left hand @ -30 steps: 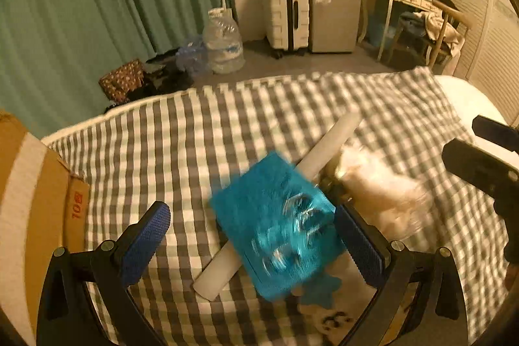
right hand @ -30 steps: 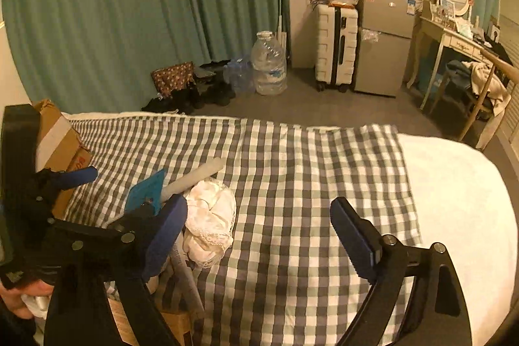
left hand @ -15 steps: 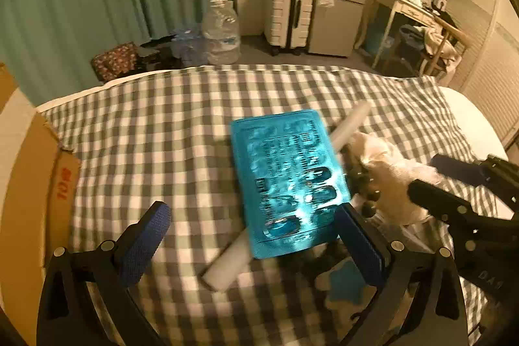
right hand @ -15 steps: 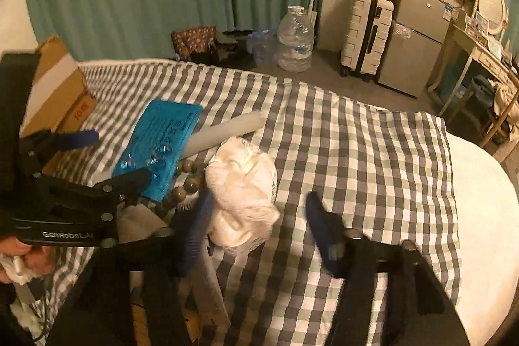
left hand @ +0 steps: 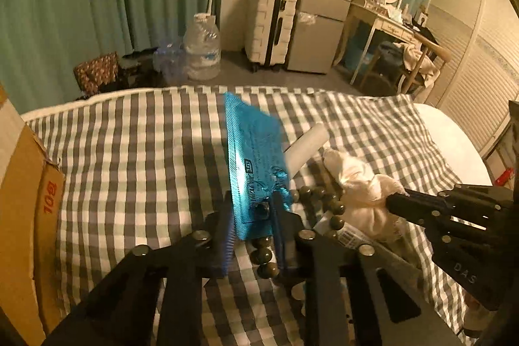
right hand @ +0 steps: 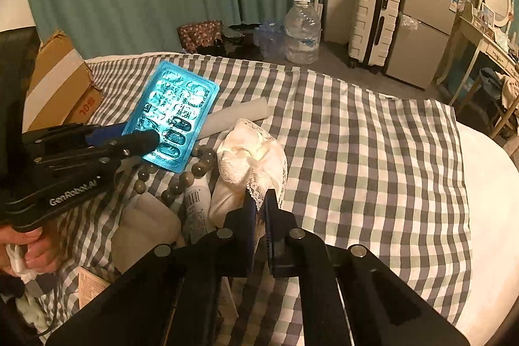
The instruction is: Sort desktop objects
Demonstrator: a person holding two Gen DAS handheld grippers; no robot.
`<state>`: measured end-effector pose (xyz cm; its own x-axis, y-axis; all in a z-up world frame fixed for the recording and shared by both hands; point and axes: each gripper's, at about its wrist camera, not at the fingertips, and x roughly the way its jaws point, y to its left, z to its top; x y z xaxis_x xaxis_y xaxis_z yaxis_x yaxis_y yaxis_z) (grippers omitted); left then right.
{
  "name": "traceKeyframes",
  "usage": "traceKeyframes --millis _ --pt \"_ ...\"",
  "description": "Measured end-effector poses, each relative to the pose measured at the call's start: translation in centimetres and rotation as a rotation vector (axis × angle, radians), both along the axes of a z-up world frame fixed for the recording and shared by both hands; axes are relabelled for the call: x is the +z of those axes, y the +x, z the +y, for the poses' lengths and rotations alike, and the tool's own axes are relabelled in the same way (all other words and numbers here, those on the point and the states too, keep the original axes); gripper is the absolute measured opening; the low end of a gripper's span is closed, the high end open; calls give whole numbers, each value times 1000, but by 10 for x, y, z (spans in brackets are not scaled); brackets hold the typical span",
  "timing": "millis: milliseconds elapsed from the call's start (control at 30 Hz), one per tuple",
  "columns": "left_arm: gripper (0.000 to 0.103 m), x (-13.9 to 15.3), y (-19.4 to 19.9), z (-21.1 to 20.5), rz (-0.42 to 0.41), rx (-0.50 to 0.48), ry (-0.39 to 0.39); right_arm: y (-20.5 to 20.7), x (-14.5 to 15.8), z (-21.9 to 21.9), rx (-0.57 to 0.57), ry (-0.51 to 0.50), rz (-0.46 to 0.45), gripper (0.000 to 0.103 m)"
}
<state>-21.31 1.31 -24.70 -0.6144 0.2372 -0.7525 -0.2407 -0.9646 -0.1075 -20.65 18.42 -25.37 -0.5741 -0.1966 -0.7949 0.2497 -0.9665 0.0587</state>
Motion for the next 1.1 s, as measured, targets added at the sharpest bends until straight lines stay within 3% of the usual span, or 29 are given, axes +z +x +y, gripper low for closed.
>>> traceKeyframes --millis 533,1100 --pt "8 37 29 14 50 -34 -49 27 34 9 -43 -50 67 3" --pt "8 116 101 -17 146 -1 -64 117 96 9 -145 -122 196 3"
